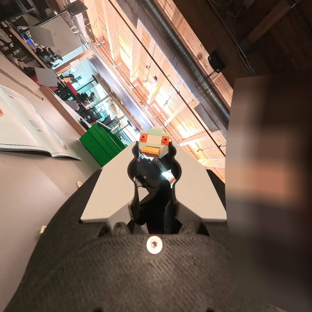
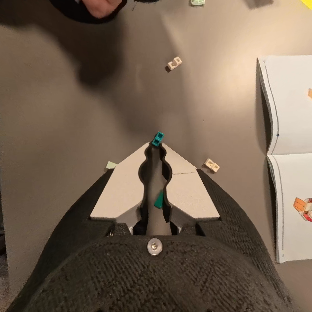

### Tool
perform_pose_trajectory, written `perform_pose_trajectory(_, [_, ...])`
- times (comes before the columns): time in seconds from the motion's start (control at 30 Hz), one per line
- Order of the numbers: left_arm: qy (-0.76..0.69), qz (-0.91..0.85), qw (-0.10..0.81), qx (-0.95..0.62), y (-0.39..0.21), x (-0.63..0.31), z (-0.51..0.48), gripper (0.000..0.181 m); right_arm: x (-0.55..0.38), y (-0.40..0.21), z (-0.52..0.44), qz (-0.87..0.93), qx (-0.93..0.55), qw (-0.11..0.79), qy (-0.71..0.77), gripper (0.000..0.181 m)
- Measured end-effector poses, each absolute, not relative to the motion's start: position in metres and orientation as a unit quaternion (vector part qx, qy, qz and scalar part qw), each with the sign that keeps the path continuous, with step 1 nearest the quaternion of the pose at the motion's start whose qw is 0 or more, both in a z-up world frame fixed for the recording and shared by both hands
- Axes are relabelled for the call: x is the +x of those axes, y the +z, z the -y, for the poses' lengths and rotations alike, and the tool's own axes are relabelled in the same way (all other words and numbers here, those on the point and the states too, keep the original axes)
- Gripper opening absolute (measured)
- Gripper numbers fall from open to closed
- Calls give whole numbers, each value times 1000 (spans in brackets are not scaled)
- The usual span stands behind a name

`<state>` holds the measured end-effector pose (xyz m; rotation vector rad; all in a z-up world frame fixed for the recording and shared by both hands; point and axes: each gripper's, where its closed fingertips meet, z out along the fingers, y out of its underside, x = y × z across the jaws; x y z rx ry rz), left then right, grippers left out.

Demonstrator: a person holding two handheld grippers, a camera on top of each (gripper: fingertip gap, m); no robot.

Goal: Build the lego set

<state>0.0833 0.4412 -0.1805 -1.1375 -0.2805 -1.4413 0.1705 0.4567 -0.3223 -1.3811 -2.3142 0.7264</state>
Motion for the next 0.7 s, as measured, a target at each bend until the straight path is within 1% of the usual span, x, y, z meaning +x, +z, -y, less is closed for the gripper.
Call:
perform_pose_trajectory(0.13, [-624,120,597,-490,-180,85,-441,34,167,-322,-457,822,-483,199,226,5])
perform_pose_trajectory(0.27, [-624,120,596,-490,-180,84,-441,34,162,-321,-454,805,-514,197,222,13])
perform_pose_trajectory(0.37, [-624,121,597,-489,-180,84,-441,34,158,-322,-451,789,-537,191,229,9])
perform_pose_trajectory(0.47, [-625,120,597,-489,-180,84,-441,34,158,-322,-452,805,-520,207,197,8])
perform_pose_trajectory(0.53, [-625,120,597,-488,-180,84,-441,34,156,-321,-456,834,-473,244,145,8])
perform_pose_trajectory(0.6, [-626,120,597,-488,-179,84,-441,34,154,-320,-466,872,-384,300,44,8])
perform_pose_trajectory(0.7, [-626,121,597,-488,-179,84,-441,35,153,-318,-472,912,-156,353,-139,8])
